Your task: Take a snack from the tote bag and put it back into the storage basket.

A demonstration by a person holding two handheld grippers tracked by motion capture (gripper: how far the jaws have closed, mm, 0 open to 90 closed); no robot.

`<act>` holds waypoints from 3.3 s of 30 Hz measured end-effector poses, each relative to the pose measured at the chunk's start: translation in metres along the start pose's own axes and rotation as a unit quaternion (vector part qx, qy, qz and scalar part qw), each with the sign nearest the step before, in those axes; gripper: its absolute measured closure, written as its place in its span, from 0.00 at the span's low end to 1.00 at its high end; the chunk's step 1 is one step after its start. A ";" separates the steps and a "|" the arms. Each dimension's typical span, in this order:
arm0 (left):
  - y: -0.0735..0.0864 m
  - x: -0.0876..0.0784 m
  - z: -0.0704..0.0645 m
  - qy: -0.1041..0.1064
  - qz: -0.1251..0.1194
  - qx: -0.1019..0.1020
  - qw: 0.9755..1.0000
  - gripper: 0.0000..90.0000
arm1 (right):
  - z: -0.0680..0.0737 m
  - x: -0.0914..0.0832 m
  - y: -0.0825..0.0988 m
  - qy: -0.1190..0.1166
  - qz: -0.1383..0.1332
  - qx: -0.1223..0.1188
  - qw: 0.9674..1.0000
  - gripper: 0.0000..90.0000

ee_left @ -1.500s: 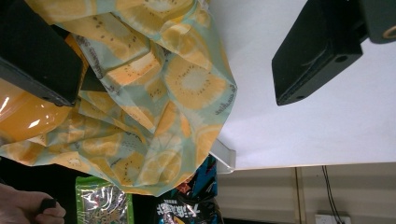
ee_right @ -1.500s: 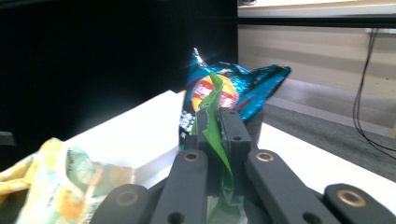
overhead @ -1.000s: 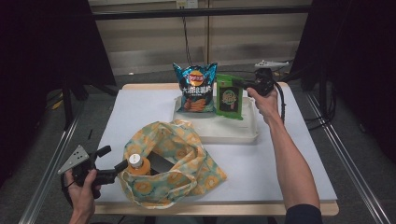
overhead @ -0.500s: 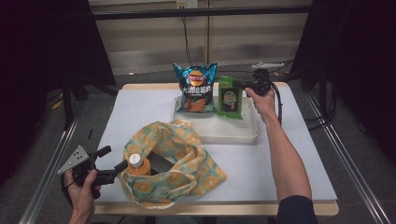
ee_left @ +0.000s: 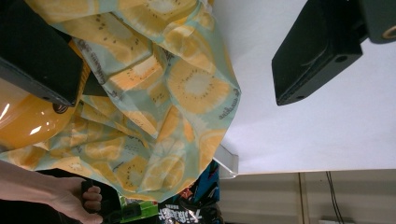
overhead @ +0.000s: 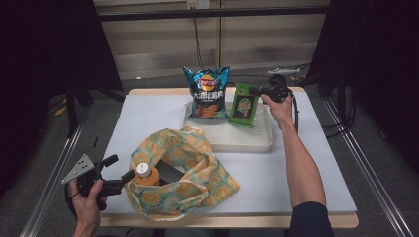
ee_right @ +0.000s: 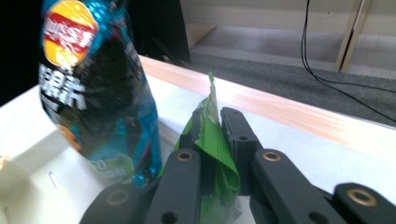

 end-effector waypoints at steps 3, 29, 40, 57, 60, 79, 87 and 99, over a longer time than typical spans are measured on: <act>0.001 0.000 0.001 0.000 0.002 -0.001 1.000 0.02 | -0.005 0.002 0.003 0.007 0.003 0.004 1.000 0.93; 0.003 0.001 0.003 0.002 0.007 -0.003 1.000 0.02 | -0.032 0.007 0.016 0.065 0.025 0.035 0.997 0.59; 0.003 0.001 0.003 0.003 0.011 0.002 1.000 0.02 | -0.017 -0.027 0.006 0.054 -0.013 0.015 0.998 0.56; 0.001 0.001 -0.001 0.003 0.003 0.008 1.000 0.03 | 0.025 -0.051 0.055 -0.047 0.028 -0.022 0.998 1.00; 0.000 0.001 -0.001 0.004 0.005 0.010 1.000 0.03 | 0.030 -0.052 0.061 -0.059 0.046 -0.028 0.997 1.00; 0.001 -0.001 0.001 -0.002 0.008 0.015 1.000 0.03 | 0.035 -0.015 0.081 -0.064 0.152 -0.072 0.984 1.00; 0.001 0.000 0.001 -0.005 0.007 0.013 1.000 0.03 | 0.026 -0.007 0.081 -0.037 0.173 -0.070 0.982 1.00; 0.001 -0.001 0.001 -0.002 0.006 0.011 1.000 0.03 | 0.021 0.006 0.076 -0.020 0.182 -0.059 0.981 1.00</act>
Point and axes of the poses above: each handheld gripper's, and its own axes: x roughly forward along the jaws, y roughly out of its underside, z roughly to its left, the point moved 2 cm from there along x, roughly forward along the jaws, and after that the axes turned 11 degrees about y, right-handed, at the moved point
